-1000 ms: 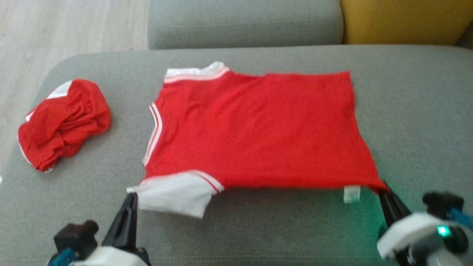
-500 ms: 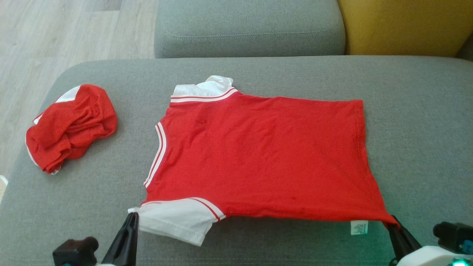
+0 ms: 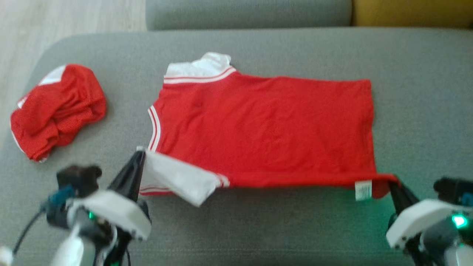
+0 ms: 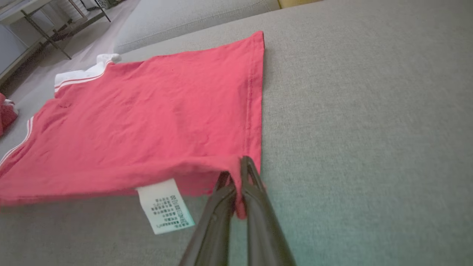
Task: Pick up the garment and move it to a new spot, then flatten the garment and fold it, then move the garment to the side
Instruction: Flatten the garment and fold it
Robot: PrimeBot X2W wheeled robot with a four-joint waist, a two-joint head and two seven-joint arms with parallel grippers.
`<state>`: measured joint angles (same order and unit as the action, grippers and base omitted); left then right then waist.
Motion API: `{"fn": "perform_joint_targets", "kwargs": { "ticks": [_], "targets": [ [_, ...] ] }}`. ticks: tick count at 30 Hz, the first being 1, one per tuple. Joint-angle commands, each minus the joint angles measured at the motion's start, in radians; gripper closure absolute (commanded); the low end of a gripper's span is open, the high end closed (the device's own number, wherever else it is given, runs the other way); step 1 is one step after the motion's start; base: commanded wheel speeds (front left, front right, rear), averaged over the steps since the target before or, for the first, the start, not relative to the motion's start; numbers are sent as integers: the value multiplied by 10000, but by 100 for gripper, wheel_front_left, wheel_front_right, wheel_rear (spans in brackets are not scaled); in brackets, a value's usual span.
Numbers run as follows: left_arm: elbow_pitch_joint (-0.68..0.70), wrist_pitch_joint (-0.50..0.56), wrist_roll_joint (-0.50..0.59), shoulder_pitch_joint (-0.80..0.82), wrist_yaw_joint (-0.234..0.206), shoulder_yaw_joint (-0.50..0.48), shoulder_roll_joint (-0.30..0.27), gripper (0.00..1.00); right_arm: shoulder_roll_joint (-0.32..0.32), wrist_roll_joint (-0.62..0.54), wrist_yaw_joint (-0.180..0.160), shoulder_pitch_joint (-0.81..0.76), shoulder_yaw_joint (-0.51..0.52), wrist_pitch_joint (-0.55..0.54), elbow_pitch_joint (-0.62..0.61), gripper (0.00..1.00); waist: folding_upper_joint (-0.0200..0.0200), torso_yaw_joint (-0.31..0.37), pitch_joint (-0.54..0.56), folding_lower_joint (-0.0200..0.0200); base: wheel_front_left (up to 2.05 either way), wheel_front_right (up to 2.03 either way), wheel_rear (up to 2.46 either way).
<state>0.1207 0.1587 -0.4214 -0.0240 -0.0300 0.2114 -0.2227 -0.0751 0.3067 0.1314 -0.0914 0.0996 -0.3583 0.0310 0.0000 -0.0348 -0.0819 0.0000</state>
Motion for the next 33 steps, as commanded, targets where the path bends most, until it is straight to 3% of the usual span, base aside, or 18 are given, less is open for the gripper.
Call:
{"fn": "perform_joint_targets", "kwargs": {
  "ticks": [1, 9, 10, 11, 12, 18, 26, 33],
  "targets": [
    [75, 77, -113, 730, 96, -374, -112, 100, -287, 38, -7, 563, -245, 16, -176, 100, 0, 57, -295, 0, 0, 0, 0],
    [-2053, -104, -607, 2692, 715, -366, 66, 100, -599, 108, -7, 2034, -574, 343, 1094, 100, 0, 186, -1024, 0, 0, 0, 0],
    [-2280, -192, -633, 2842, 771, -364, 84, 87, -600, 150, -7, 2166, -620, 434, 1218, 58, 0, 211, -1074, 0, 0, 0, 0],
    [-2483, -320, -693, 2952, 817, -395, 123, 53, -584, 195, -7, 2291, -662, 592, 1317, 0, 0, 243, -1097, 0, 0, 0, 0],
    [-2675, -418, -747, 3001, 860, -417, 141, 0, -556, 237, -7, 2393, -731, 758, 1408, 0, 0, 285, -1108, 0, 0, 0, 0],
    [-3012, -1507, -538, 2862, 805, -545, 158, 0, -500, 102, -7, 2531, -1114, 1790, 1492, 0, 0, 331, -1094, 0, 0, 0, 0],
    [-2285, -3478, 805, 1918, 25, -471, -22, 0, -358, -902, -7, 2077, -1213, 3095, 391, 0, 0, 252, -824, 0, 0, 0, 0],
    [-1498, -3977, 1457, 876, -524, -467, -115, 0, -243, -1474, -7, 1367, -1301, 3411, -446, 0, 0, 268, -373, 0, 0, 0, 0]
  ]
}}
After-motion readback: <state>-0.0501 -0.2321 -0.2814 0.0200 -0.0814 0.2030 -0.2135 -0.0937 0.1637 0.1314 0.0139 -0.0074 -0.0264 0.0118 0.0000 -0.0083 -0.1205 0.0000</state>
